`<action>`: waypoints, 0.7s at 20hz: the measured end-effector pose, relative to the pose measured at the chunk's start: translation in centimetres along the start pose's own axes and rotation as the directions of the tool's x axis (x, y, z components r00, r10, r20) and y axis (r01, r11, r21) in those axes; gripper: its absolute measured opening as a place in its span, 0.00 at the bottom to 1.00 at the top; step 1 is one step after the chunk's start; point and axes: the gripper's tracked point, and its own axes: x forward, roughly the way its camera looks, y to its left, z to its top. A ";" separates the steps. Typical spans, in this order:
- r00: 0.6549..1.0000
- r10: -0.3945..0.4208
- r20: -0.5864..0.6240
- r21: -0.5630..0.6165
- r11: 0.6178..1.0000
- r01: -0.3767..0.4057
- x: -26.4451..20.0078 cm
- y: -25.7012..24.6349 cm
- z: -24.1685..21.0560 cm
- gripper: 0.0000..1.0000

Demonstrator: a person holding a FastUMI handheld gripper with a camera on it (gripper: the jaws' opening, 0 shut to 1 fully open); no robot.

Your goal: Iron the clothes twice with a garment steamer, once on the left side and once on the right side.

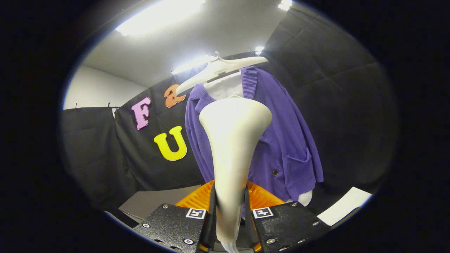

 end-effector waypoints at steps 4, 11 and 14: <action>0.996 -0.005 0.090 -0.018 1.000 0.006 1.3 -0.2 4.8 0.34; 0.968 -0.058 0.245 0.018 0.998 0.055 5.6 -1.4 10.7 0.34; 0.953 -0.090 0.288 0.045 0.996 0.080 7.7 -2.3 12.0 0.33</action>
